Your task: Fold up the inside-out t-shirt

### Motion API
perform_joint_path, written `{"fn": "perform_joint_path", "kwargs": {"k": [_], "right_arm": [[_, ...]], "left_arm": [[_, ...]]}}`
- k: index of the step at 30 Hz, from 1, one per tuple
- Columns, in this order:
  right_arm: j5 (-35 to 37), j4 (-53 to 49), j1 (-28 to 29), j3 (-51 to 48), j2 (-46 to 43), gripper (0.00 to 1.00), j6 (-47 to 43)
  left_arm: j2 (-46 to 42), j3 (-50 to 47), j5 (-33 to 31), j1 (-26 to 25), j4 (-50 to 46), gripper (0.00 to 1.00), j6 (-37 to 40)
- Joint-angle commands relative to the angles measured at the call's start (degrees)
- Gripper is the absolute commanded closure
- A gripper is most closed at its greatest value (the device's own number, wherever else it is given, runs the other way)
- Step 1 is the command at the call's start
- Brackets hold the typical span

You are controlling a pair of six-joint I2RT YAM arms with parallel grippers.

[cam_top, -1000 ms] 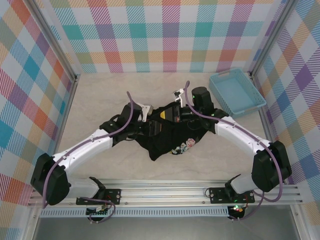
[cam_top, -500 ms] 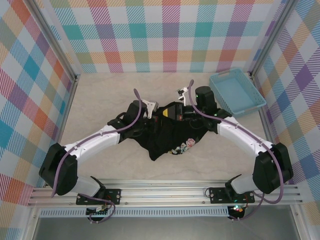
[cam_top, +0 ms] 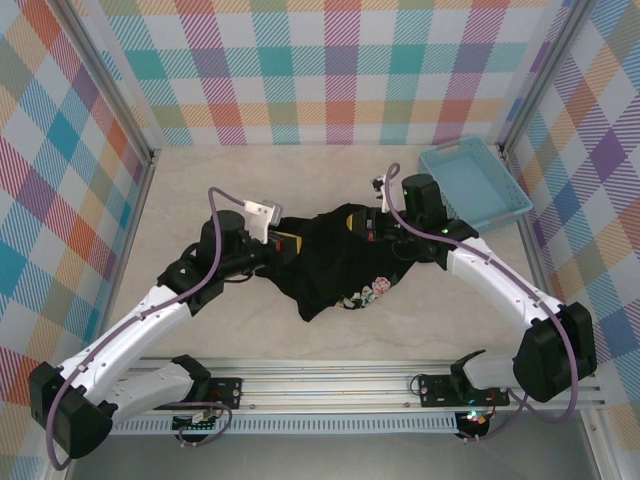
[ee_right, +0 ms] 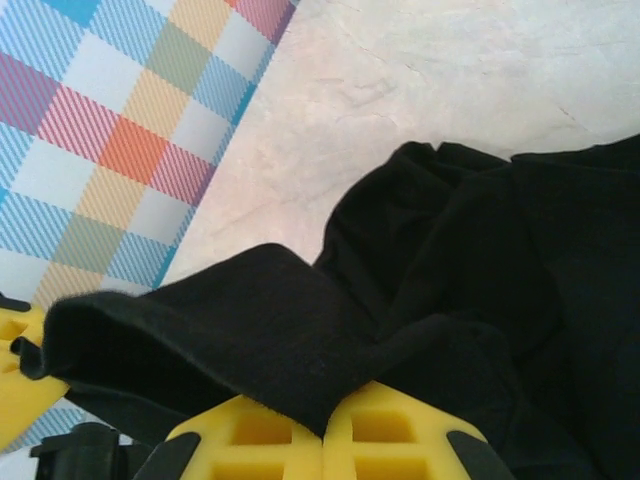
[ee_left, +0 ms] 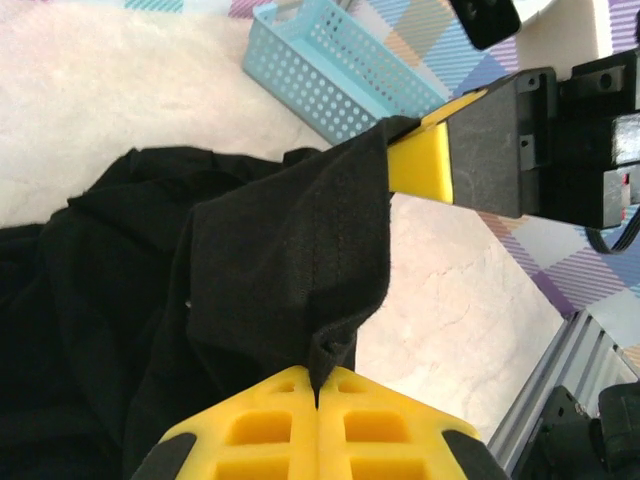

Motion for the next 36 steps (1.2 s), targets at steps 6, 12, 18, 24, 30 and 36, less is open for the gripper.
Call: {"fn": "perform_joint_path", "kwargs": {"k": [6,12,18,24,30,36], "right_arm": [[8.6,-13.1,-0.1,7.4,1.3,1.0,-9.1],[6.7,-15.6,0.1,8.6,4.8,1.0,-10.1],[10.0,-20.0,0.6,11.8,9.7,1.0,-11.3],[11.1,-20.6,0.5,13.0,12.8,0.9,-11.4],[14.6,-23.2,0.5,15.2,9.1,0.61,-12.8],[25.0,-22.8,-0.2,10.1,2.3,0.48,-12.6]], "left_arm": [[-0.8,-0.4,3.2,5.0,-2.2,1.0,-4.1],[3.3,-1.0,-3.9,6.9,-5.9,1.0,-6.3],[7.6,-2.7,6.0,6.9,2.6,1.0,-6.9],[8.1,-2.0,14.3,6.9,9.3,1.0,-8.6],[6.6,3.7,8.8,7.0,8.2,1.0,-10.2],[4.8,11.9,-5.6,6.9,-2.7,1.0,-7.7]]}}
